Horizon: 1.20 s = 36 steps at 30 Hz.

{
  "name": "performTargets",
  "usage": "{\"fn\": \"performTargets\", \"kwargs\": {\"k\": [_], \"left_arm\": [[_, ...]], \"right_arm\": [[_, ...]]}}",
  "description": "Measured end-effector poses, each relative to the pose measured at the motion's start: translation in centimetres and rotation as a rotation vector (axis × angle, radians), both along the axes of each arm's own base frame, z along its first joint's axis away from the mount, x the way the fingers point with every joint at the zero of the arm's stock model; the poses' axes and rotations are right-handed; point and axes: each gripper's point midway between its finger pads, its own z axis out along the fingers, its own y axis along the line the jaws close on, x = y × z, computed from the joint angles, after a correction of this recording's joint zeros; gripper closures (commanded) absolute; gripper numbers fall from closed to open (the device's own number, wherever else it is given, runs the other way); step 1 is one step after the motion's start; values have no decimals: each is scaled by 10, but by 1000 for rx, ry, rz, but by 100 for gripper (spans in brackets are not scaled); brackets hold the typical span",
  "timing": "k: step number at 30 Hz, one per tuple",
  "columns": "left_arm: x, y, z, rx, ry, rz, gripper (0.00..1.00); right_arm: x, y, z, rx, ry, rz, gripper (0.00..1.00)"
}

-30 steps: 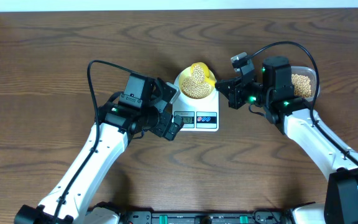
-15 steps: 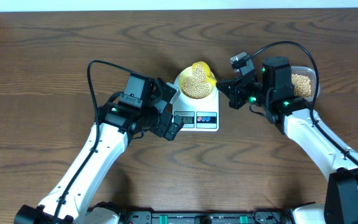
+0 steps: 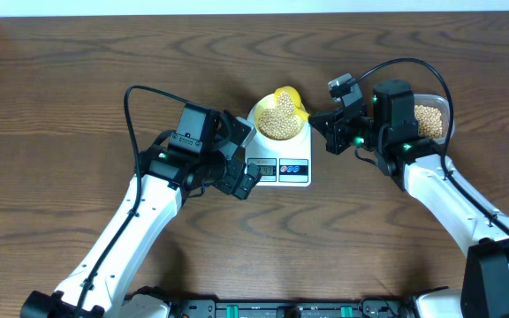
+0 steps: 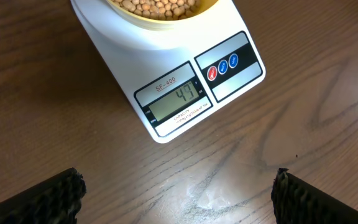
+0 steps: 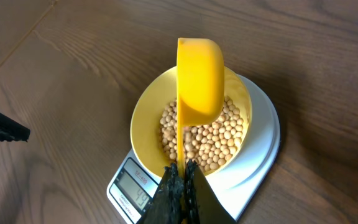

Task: Scoop item into bowl and weigh 50g on scale
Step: 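Tip the scoop over the yellow bowl to pour the soybeans, then carry the empty scoop back right to the soybean tub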

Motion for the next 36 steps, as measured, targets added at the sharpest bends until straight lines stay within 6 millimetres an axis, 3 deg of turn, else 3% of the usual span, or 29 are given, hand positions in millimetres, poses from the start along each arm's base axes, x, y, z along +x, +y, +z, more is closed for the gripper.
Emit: {"fn": "performTargets", "kwargs": {"k": [36], "left_arm": [[0,0,0,0,0,0,2]], "right_arm": [[2,-2,-1,-61,-79,38,99]]}}
